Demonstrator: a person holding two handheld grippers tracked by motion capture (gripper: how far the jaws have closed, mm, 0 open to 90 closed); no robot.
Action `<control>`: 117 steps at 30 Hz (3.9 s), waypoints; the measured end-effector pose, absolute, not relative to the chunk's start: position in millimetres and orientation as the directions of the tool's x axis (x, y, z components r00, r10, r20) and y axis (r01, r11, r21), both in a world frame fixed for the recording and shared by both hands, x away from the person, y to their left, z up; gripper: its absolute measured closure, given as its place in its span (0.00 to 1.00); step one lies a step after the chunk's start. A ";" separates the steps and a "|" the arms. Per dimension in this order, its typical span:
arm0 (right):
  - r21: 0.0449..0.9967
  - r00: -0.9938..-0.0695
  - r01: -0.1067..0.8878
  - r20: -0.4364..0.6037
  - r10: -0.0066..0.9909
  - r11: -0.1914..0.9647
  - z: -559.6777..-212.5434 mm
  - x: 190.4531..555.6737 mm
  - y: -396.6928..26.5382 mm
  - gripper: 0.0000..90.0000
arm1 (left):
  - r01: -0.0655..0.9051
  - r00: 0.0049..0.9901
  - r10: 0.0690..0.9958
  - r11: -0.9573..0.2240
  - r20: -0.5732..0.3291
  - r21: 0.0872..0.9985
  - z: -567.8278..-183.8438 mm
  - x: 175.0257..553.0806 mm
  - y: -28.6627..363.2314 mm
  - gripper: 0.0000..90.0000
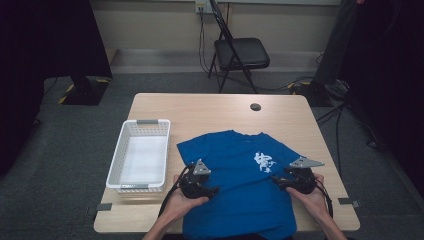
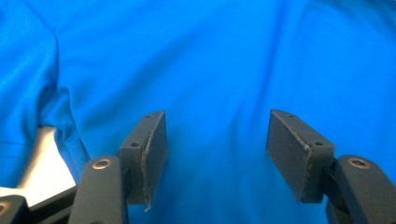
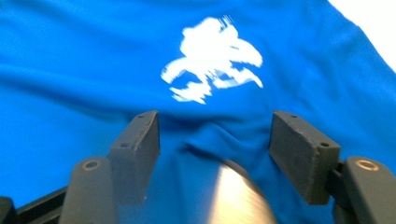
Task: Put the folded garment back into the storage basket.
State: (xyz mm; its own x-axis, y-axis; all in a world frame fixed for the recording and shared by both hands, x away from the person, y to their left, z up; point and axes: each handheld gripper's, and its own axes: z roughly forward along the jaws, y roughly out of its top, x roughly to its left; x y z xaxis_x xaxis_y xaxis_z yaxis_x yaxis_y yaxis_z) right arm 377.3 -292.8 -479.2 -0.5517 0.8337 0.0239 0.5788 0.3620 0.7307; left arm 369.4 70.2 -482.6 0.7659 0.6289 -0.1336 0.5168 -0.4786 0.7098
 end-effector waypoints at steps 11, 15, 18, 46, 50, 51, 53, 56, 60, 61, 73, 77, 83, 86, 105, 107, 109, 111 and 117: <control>0.714 -0.502 0.617 0.032 0.864 0.331 -485.6 404.5 -315.1 0.34 | 0.489 0.741 0.669 -0.471 -0.064 0.734 -488.4 386.1 66.3 0.43; 0.723 -0.491 0.610 0.023 0.871 0.325 -487.2 410.5 -318.1 0.33 | 0.482 0.732 0.680 -0.469 -0.046 0.740 -489.5 391.1 62.8 0.43; 0.714 -0.491 0.608 -0.005 0.871 0.347 -487.4 415.8 -320.6 0.29 | 0.468 0.731 0.680 -0.448 -0.049 0.761 -492.6 397.5 64.1 0.44; 0.733 -0.572 0.578 0.049 0.819 0.360 -480.2 383.4 -283.3 0.26 | 0.494 0.758 0.648 -0.502 -0.069 0.710 -485.7 373.4 70.1 0.34; 0.713 -0.570 0.579 0.007 0.821 0.396 -487.7 384.0 -280.0 0.25 | 0.457 0.772 0.634 -0.516 -0.036 0.725 -488.8 366.2 69.8 0.32; 0.714 -0.569 0.578 0.006 0.822 0.395 -487.8 384.7 -281.1 0.25 | 0.453 0.773 0.633 -0.513 -0.034 0.729 -489.4 366.4 69.2 0.32; 0.713 -0.567 0.576 -0.003 0.824 0.400 -488.2 385.5 -283.7 0.24 | 0.446 0.775 0.631 -0.512 -0.031 0.734 -490.4 366.7 68.0 0.32; 0.719 -0.564 0.572 -0.005 0.826 0.394 -489.2 388.3 -289.3 0.23 | 0.434 0.779 0.626 -0.514 -0.022 0.740 -491.4 366.5 66.1 0.30; 0.728 -0.555 0.568 -0.005 0.832 0.384 -490.5 395.8 -297.4 0.22 | 0.430 0.779 0.626 -0.506 -0.024 0.748 -492.6 367.0 62.7 0.30; 0.728 -0.555 0.569 -0.003 0.832 0.382 -490.5 396.7 -298.2 0.22 | 0.430 0.779 0.626 -0.505 -0.025 0.749 -492.6 367.1 61.9 0.30; 0.795 -0.541 0.559 0.133 0.830 0.237 -472.5 377.6 -307.6 0.23 | 0.464 0.768 0.638 -0.496 -0.054 0.734 -486.6 367.2 73.9 0.25; 0.811 -0.534 0.547 0.145 0.833 0.209 -467.9 371.8 -311.0 0.23 | 0.450 0.769 0.637 -0.481 -0.052 0.752 -481.8 362.5 79.4 0.21; 0.811 -0.526 0.542 0.123 0.842 0.220 -467.0 360.3 -311.0 0.22 | 0.432 0.771 0.636 -0.470 -0.045 0.770 -473.1 354.4 83.9 0.19; 0.812 -0.537 0.532 0.104 0.837 0.240 -464.6 350.6 -311.5 0.22 | 0.425 0.763 0.646 -0.469 -0.027 0.774 -468.9 352.2 85.2 0.20; 0.806 -0.532 0.520 0.047 0.845 0.282 -467.0 312.0 -330.8 0.14 | 0.419 0.748 0.664 -0.461 -0.009 0.782 -463.2 304.6 112.6 0.21; 0.804 -0.532 0.520 0.039 0.846 0.290 -468.1 311.6 -328.8 0.14 | 0.432 0.740 0.672 -0.452 -0.021 0.780 -463.8 305.7 112.3 0.20; 0.797 -0.538 0.524 0.035 0.842 0.301 -469.5 311.1 -325.4 0.14 | 0.441 0.744 0.668 -0.450 -0.035 0.776 -465.2 307.4 110.8 0.19; 0.791 -0.549 0.524 0.029 0.835 0.316 -470.5 309.7 -318.1 0.14 | 0.461 0.741 0.669 -0.449 -0.054 0.765 -467.2 308.3 107.9 0.19; 0.777 -0.602 0.521 0.041 0.797 0.354 -473.1 307.2 -290.5 0.15 | 0.457 0.773 0.631 -0.483 -0.064 0.747 -470.7 306.4 95.2 0.20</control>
State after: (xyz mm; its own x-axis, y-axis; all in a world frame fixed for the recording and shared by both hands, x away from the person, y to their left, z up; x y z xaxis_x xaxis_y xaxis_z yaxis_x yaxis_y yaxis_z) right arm 307.2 -290.5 -473.1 -0.6023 0.7972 0.0408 0.5206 0.3535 0.7772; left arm 306.4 95.2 -470.7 0.7729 0.6312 -0.0642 0.4568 -0.4834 0.7468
